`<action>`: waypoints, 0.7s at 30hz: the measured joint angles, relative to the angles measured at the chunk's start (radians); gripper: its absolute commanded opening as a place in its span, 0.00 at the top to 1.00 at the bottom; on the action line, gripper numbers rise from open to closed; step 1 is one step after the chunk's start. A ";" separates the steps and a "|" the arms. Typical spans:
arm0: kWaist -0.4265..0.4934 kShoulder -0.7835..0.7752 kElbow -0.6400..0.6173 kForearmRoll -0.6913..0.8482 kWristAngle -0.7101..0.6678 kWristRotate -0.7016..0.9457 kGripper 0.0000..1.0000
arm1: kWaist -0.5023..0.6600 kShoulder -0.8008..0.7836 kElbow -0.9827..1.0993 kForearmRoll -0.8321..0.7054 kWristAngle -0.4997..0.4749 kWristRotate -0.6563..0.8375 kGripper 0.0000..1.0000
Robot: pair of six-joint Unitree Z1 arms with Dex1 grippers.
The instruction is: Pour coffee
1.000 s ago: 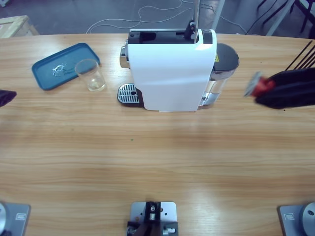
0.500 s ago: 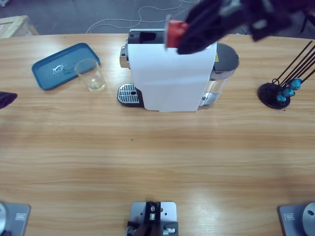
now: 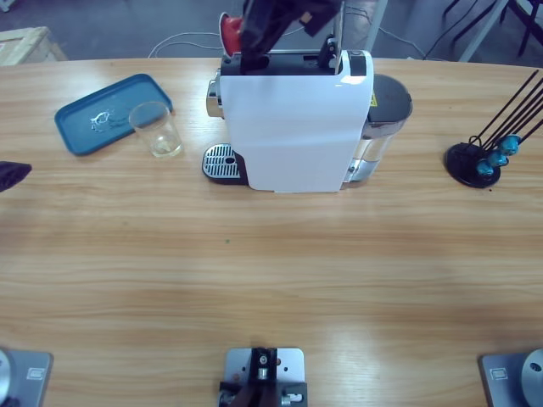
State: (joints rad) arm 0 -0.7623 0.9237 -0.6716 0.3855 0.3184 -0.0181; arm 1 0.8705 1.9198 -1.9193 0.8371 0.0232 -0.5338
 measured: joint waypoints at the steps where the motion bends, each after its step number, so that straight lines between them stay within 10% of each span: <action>1: 0.000 0.000 0.000 0.000 0.000 0.000 0.01 | 0.000 0.002 0.000 0.000 -0.005 -0.005 1.00; 21: 0.000 0.000 0.000 -0.004 0.000 0.000 0.01 | -0.025 0.055 -0.042 -0.019 -0.035 -0.041 1.00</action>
State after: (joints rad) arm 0 -0.7623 0.9236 -0.6712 0.3812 0.3184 -0.0181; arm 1 0.8455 1.9743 -1.9608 0.8184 -0.0123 -0.5753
